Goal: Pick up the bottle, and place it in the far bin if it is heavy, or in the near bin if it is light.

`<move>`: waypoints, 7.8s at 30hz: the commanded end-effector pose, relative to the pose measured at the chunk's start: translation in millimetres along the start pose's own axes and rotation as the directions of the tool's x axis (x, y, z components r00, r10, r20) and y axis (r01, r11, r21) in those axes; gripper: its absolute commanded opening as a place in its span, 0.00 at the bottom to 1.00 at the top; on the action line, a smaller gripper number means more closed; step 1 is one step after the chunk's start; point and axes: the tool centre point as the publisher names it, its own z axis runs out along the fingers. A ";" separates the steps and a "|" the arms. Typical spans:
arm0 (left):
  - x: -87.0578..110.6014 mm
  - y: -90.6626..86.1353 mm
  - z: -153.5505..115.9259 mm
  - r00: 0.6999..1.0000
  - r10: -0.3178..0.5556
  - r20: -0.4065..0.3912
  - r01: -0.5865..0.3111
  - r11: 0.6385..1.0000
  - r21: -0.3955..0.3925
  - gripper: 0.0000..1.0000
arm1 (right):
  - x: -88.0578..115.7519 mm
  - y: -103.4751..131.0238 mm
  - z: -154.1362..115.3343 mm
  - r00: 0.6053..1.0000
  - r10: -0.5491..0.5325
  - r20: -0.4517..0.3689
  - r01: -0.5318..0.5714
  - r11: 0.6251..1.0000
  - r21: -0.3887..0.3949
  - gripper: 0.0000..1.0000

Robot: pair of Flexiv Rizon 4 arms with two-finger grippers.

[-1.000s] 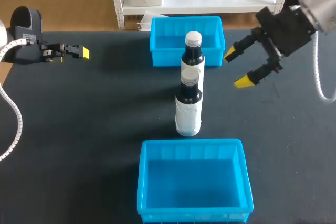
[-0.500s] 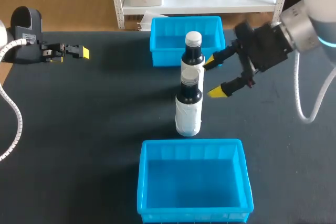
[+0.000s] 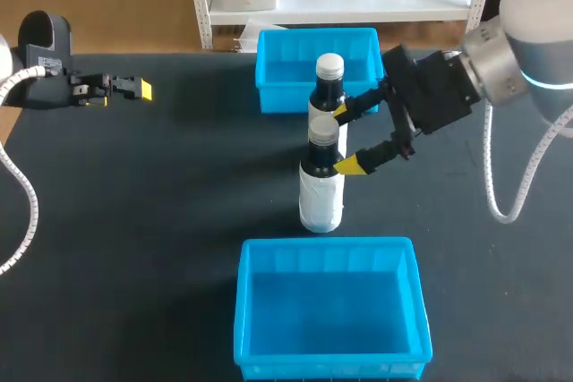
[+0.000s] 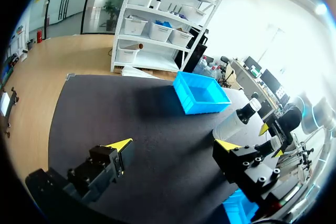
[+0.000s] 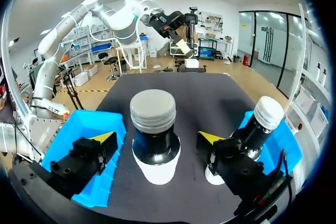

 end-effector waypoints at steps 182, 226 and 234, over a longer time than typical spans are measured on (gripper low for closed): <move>0.0 0.0 0.0 1.000 0.000 0.000 0.000 1.000 0.000 1.00 | -4.7 -134.7 -215.4 0.998 0.049 -0.035 -0.038 0.964 0.261 0.00; 0.0 0.0 0.0 1.000 0.000 0.000 0.000 1.000 0.000 1.00 | -89.2 -298.8 -62.1 0.988 -0.151 0.000 0.151 0.985 -0.079 0.00; 0.0 0.0 0.0 1.000 0.000 0.000 0.000 1.000 0.000 1.00 | -86.8 -304.6 -34.4 0.990 -0.141 0.009 0.141 0.982 -0.123 0.00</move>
